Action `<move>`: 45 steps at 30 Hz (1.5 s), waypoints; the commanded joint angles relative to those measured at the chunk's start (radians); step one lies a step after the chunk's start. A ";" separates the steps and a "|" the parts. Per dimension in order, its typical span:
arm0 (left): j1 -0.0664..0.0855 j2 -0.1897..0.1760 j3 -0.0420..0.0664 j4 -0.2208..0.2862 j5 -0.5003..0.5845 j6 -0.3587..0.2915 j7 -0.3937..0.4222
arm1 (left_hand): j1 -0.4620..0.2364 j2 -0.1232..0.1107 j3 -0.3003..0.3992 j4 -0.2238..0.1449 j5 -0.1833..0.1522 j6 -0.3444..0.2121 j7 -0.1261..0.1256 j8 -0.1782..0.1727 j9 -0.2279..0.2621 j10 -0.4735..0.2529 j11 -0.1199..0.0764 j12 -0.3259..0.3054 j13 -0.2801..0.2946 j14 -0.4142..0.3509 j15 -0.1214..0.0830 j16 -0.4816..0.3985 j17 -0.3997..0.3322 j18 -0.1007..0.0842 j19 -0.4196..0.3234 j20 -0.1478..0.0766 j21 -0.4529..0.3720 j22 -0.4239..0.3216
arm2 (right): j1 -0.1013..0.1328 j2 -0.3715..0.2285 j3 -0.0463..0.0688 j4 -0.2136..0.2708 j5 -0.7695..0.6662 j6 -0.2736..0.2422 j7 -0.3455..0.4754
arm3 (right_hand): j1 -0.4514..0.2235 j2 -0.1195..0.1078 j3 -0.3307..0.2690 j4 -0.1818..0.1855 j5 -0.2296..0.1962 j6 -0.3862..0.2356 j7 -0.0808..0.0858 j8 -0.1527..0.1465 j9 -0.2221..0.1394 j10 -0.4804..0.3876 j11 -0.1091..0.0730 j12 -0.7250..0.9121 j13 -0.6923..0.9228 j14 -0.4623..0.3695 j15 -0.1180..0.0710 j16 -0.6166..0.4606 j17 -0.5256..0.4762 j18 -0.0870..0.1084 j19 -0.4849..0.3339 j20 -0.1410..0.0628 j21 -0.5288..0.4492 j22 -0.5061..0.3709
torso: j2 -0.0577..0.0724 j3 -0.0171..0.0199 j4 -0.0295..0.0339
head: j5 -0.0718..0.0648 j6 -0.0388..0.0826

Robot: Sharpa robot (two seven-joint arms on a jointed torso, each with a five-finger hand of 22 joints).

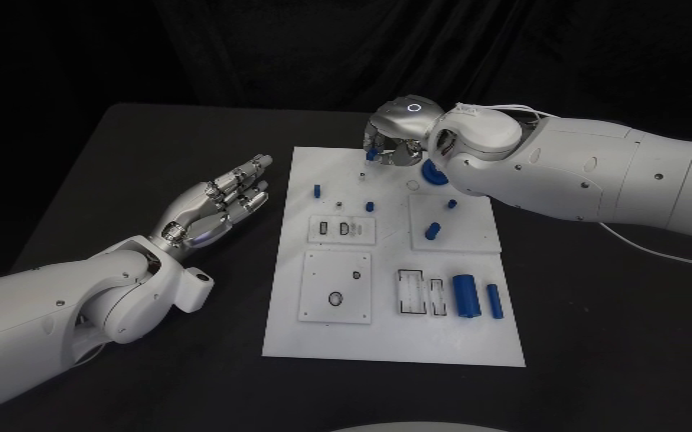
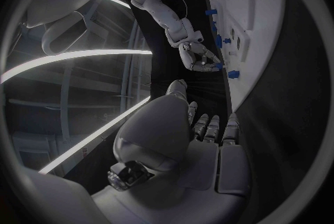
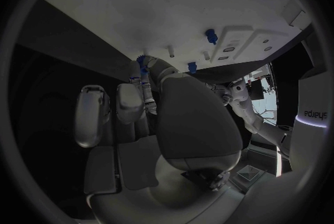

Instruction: Assemble the parts on the task board

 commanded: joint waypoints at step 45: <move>0.003 0.015 0.001 -0.022 -0.002 0.022 0.188 | 0.020 0.002 0.015 -0.002 0.005 0.009 0.025 -0.001 0.002 0.002 0.011 0.003 0.002 0.001 0.010 -0.004 -0.001 0.018 0.001 0.007 -0.001 0.000 | -0.013 0.024 0.001 -0.024 0.007 0.088 -0.015 | -0.043 -0.017 0.018 0.024 -0.102 -0.139 -0.015 -0.058 0.132 -0.123 0.049 -0.103 -0.011 -0.032 0.032 -0.012 -0.015 -0.002 -0.026 0.032 -0.012 -0.008 | -0.001 -0.0018 -0.0025 | -0.004 -0.018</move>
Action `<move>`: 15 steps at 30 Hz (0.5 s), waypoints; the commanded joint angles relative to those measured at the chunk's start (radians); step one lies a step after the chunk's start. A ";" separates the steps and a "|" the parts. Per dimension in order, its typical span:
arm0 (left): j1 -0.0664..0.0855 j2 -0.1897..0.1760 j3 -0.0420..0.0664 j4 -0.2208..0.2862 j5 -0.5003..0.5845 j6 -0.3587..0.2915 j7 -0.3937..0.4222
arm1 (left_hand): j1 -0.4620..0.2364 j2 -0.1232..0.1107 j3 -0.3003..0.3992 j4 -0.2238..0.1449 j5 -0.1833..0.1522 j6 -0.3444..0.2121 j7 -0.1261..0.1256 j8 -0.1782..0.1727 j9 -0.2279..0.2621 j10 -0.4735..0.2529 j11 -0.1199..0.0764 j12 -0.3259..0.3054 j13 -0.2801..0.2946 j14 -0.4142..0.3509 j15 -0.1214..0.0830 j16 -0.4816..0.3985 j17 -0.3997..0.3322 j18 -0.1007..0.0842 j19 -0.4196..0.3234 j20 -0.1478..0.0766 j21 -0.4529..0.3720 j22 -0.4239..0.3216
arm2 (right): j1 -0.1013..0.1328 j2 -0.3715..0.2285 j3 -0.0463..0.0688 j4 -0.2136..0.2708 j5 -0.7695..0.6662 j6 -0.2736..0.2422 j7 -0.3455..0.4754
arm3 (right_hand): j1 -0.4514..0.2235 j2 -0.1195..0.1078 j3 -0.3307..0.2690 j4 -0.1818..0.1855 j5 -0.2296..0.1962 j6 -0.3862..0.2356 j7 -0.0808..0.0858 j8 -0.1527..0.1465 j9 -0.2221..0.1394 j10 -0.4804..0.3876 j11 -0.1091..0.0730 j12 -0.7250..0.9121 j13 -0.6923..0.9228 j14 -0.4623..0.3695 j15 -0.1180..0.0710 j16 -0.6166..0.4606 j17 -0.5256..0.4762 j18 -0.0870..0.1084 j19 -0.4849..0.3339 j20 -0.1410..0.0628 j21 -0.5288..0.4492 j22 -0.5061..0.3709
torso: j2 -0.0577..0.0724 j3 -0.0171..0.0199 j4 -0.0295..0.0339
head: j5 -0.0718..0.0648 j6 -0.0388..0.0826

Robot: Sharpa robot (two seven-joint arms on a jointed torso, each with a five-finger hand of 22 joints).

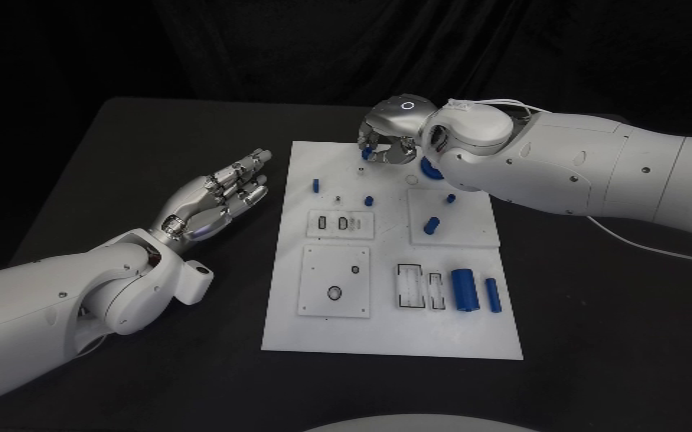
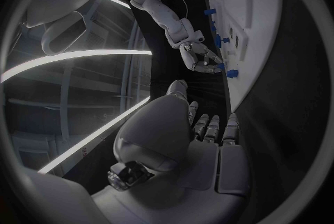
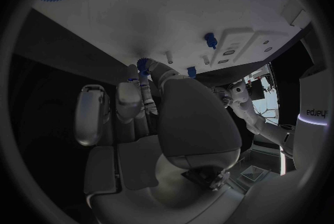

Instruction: Assemble the parts on the task board

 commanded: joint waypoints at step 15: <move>0.002 0.002 0.001 -0.004 -0.002 0.015 0.187 | 0.013 0.002 0.008 0.001 0.005 -0.003 0.010 -0.001 0.001 -0.003 0.007 0.002 0.000 -0.002 0.006 -0.004 -0.001 0.018 0.001 0.008 -0.001 0.000 | -0.003 -0.031 0.001 0.012 0.022 -0.111 0.000 | 0.016 -0.006 -0.076 -0.024 -0.007 -0.556 -0.065 -0.082 -0.212 -0.414 0.043 0.017 0.000 -0.101 0.015 -0.057 -0.083 0.022 -0.095 0.022 -0.102 -0.101 | 0.000 -0.0007 -0.0010 | 0.001 0.000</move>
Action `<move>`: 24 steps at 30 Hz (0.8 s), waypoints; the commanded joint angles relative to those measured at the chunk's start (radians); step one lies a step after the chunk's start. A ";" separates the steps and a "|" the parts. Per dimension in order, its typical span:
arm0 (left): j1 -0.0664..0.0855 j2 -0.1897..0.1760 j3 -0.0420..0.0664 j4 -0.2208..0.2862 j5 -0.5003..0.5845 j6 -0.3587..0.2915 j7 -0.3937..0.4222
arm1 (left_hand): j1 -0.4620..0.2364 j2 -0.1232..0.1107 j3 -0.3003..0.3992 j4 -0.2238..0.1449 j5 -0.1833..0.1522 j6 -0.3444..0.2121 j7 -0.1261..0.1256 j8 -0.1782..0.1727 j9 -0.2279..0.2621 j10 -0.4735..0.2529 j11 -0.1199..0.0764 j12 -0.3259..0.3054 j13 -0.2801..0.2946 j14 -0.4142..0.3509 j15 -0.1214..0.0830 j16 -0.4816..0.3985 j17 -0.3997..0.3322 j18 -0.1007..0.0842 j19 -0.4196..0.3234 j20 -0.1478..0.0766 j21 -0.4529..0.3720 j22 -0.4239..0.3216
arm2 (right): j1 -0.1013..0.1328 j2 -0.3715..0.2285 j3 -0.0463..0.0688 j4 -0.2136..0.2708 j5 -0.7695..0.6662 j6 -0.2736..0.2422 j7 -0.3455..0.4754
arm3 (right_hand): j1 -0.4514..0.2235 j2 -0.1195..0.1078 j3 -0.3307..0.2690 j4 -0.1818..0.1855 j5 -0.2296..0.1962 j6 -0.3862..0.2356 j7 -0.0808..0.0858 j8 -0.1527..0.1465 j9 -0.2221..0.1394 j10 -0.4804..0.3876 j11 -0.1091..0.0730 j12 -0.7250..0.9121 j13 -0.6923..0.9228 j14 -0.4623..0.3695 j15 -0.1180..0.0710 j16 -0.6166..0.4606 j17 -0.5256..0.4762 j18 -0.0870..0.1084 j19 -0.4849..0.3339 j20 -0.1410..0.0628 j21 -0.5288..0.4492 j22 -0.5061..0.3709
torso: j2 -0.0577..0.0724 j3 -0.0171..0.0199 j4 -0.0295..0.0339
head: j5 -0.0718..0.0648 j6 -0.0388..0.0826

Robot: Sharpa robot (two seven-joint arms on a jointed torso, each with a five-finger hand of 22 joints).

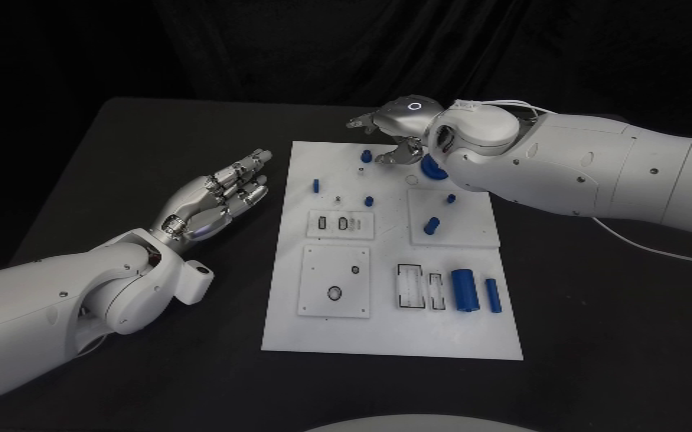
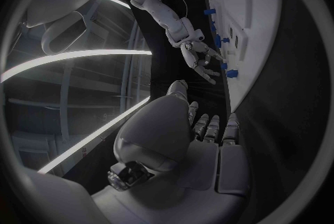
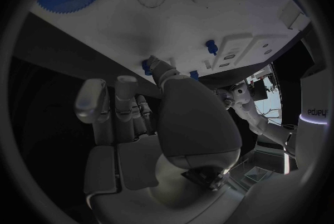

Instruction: Assemble the parts on the task board

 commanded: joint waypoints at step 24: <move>0.002 -0.019 0.001 0.008 -0.002 0.009 0.183 | 0.011 -0.002 0.007 -0.003 0.006 0.003 0.007 -0.001 0.002 0.001 0.004 0.003 0.001 -0.002 0.006 -0.004 -0.001 0.018 0.001 0.009 0.000 0.000 | 0.054 -0.379 -0.002 0.305 0.034 -0.035 -0.119 | -0.095 0.010 -0.046 0.107 -0.004 0.540 0.079 0.028 0.046 0.667 -0.105 1.396 1.322 0.170 -0.050 0.351 0.600 -0.031 0.115 -0.045 0.120 0.205 | 0.001 -0.0006 -0.0015 | 0.003 -0.001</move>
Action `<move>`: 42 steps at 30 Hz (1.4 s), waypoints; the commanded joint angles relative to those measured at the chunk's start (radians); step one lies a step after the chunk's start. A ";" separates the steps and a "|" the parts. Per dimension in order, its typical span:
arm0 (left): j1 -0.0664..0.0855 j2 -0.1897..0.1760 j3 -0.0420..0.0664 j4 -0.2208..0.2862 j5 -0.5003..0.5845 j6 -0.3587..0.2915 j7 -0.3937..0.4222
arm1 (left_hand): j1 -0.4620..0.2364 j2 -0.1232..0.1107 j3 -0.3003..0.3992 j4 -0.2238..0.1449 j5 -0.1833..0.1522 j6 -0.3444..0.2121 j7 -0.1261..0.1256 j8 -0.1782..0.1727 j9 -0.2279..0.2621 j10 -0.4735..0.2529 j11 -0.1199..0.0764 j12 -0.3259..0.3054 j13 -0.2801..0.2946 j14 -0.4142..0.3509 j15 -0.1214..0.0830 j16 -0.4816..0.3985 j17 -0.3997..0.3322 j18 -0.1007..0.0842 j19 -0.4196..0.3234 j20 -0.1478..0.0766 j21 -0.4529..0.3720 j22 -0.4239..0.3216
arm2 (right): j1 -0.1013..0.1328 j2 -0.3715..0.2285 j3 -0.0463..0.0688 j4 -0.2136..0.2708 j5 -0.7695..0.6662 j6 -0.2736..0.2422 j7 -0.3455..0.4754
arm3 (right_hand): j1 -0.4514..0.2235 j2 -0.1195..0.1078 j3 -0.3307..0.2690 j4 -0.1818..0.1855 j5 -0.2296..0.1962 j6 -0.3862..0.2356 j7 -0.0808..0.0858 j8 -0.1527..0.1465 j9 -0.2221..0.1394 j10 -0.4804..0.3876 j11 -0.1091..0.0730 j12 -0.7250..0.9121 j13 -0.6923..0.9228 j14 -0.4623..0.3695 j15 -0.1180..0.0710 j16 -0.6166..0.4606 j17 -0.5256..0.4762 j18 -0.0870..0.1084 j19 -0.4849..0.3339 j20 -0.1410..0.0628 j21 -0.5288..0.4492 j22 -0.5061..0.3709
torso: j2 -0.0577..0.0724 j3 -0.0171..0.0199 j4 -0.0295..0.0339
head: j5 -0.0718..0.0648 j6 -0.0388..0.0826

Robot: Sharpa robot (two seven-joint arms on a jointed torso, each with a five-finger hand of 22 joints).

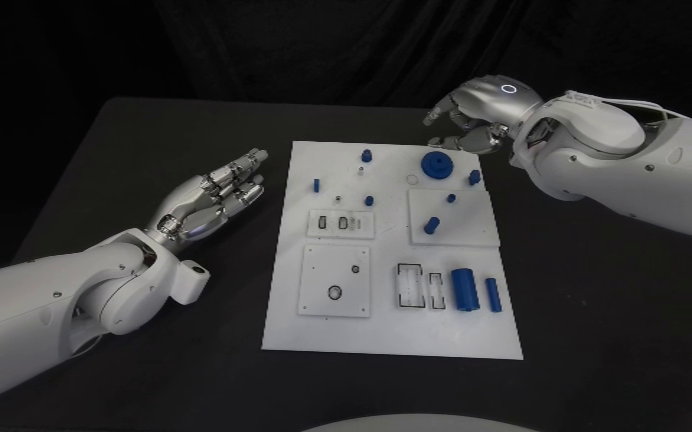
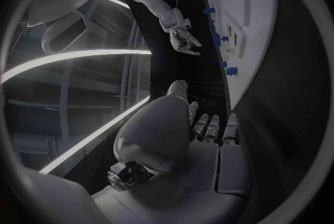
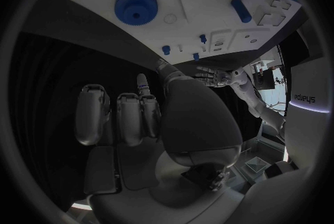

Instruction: Assemble the parts on the task board

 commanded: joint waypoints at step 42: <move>0.002 0.004 0.001 0.000 -0.002 0.017 0.177 | 0.012 -0.002 0.007 0.000 0.006 0.002 0.007 -0.001 0.001 0.001 0.005 0.003 0.001 -0.002 0.009 -0.004 -0.002 0.018 0.001 0.011 0.000 0.000 | -0.054 0.015 -0.006 -0.048 0.001 0.161 -0.121 | -0.028 0.012 -0.042 0.020 -0.011 -0.052 -0.002 -0.006 -0.019 0.179 -0.004 0.085 0.265 0.109 -0.005 0.115 0.267 -0.046 0.098 -0.005 0.108 0.169 | 0.000 -0.0006 0.0017 | -0.007 -0.022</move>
